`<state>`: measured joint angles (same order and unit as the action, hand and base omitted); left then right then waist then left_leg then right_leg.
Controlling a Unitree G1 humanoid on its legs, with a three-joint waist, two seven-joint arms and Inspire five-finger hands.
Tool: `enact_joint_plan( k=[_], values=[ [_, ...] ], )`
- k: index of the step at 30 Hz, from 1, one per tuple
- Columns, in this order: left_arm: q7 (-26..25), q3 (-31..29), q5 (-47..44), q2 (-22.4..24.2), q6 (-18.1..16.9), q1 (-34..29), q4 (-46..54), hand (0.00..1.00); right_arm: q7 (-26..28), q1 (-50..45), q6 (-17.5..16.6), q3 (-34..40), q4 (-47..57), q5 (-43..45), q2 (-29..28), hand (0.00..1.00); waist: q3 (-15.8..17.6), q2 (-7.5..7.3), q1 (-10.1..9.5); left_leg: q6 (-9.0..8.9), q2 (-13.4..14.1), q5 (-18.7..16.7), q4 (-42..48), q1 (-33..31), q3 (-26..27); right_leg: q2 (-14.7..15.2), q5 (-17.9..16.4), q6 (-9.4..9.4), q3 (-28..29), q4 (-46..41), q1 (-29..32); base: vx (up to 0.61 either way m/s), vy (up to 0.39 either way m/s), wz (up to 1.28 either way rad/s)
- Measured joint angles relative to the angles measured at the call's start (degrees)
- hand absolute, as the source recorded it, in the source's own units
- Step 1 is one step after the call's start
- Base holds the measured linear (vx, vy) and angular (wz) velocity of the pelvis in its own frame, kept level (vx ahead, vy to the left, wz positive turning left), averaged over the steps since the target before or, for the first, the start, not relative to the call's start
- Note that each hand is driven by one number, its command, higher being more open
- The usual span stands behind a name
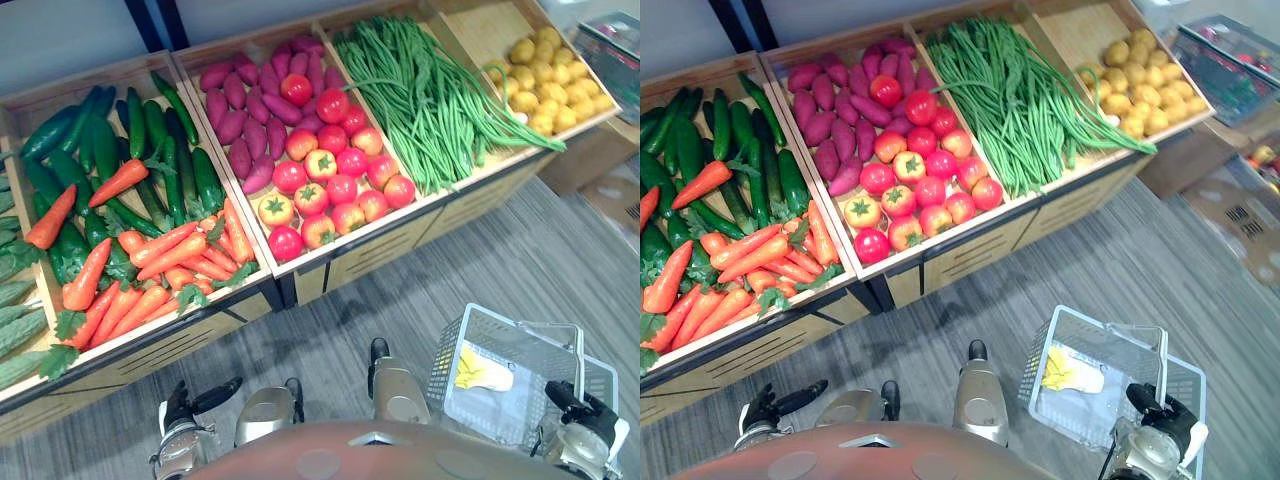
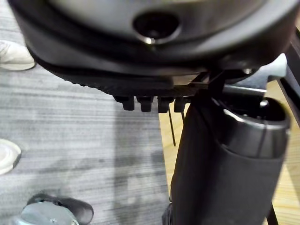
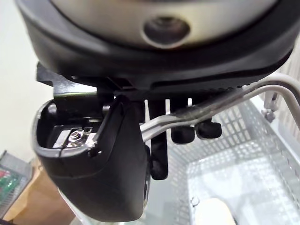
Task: Pick vegetable in the basket
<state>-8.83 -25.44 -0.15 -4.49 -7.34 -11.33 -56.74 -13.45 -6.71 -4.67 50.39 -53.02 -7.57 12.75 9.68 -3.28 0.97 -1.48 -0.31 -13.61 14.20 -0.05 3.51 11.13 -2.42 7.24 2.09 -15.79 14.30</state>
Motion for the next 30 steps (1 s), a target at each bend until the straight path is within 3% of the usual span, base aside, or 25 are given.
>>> enact_joint_plan(
  k=[1,2,3,4,5,6,10,12,18,25,30],
  values=[
    [-0.3,-0.5,0.0,-1.0,0.0,-0.1,-0.2,1.00,0.0,-0.4,0.0,1.1,-0.1,0.0,-1.5,0.00,-0.6,-1.66,-0.54,-1.58,0.2,-1.8,1.3,0.5,-0.6,0.3,0.9,0.92,-1.1,0.8,-1.5,0.26,-0.454,0.46],
    [-0.6,-0.7,0.0,-0.2,0.3,0.4,-1.0,1.00,0.0,0.0,0.0,1.7,-0.2,0.0,-1.3,0.00,-0.3,-0.42,-1.15,-2.22,2.3,-2.9,2.6,0.3,-0.8,-1.3,0.7,0.37,-2.6,-0.3,-1.5,0.26,-0.446,0.35],
    [-0.6,-0.8,0.0,1.5,0.3,0.2,-1.4,1.00,0.0,0.2,-0.1,2.6,-0.2,0.1,-1.4,0.00,-1.7,1.97,-0.76,-3.43,5.4,-3.4,2.7,-0.6,-1.0,-3.5,-0.1,-1.08,-4.9,0.6,-2.0,0.20,-0.315,0.22],
    [-0.6,-0.8,0.0,2.3,0.3,0.2,-1.4,1.00,0.0,0.5,-0.1,3.1,-0.2,0.2,-1.4,0.00,-2.0,2.78,-0.68,-3.82,6.4,-3.1,2.1,-0.5,-1.2,-4.3,-0.4,-1.56,-5.7,0.7,-2.1,0.29,-0.414,0.54],
    [-0.5,-0.6,0.0,4.2,0.3,0.6,-1.4,1.00,0.0,0.8,-0.1,3.9,-0.2,1.7,-1.3,0.00,-2.5,3.94,-0.27,-5.37,8.3,-1.1,-0.7,-0.3,-1.0,-5.3,-1.1,-2.70,-8.3,0.8,-2.5,0.26,-0.361,0.62],
    [-0.4,-0.1,0.1,4.8,0.2,0.9,-1.4,1.00,0.0,0.8,-0.1,4.3,-0.2,2.4,-1.3,0.00,-2.6,4.04,0.17,-6.03,8.9,0.4,-2.4,0.0,-0.9,-5.4,-1.5,-3.26,-9.7,0.9,-2.8,0.21,-0.296,0.70],
    [-0.5,0.3,0.3,4.7,0.3,1.6,-1.4,1.00,-1.4,0.9,-0.8,7.7,-0.3,2.4,-1.0,0.00,-2.5,3.82,0.62,-5.97,9.3,4.7,-6.6,1.5,4.2,-4.7,-2.0,-4.09,-13.4,2.2,-5.4,0.09,-0.118,0.59],
    [-1.2,0.3,0.3,4.6,0.3,1.6,-1.5,1.00,-2.0,1.4,-1.5,7.7,-0.5,3.4,-0.9,0.00,-2.5,3.88,0.66,-5.81,8.9,4.9,-8.1,2.1,4.7,-4.5,-1.8,-3.80,-13.4,3.2,-5.9,0.00,0.021,0.11],
    [-4.1,-1.3,0.3,3.8,0.3,1.6,-2.4,1.00,-3.6,2.7,-1.8,8.5,-3.5,4.7,-1.1,0.00,-3.1,4.05,0.62,-4.52,7.1,6.2,-11.4,2.5,7.4,-4.2,3.2,-2.55,-11.4,10.8,-7.5,-0.05,0.071,-0.16],
    [-9.5,-11.8,0.1,3.9,0.0,2.2,-1.8,1.00,-5.7,-1.8,-0.9,10.7,-3.6,5.1,-4.1,0.00,-4.0,4.58,0.62,-4.17,6.0,6.9,-13.0,3.7,5.9,-2.8,4.0,-2.07,-13.9,12.8,-10.1,0.01,0.036,0.15],
    [-13.8,-20.8,-2.6,3.7,-0.1,2.2,-1.3,1.00,-5.8,-2.4,-0.7,10.9,-6.9,5.7,-4.8,0.00,-8.1,2.85,0.58,-4.04,5.6,7.4,-14.4,3.8,5.5,-2.5,4.1,-1.91,-14.6,13.4,-10.5,0.01,0.012,0.08]
  ],
)
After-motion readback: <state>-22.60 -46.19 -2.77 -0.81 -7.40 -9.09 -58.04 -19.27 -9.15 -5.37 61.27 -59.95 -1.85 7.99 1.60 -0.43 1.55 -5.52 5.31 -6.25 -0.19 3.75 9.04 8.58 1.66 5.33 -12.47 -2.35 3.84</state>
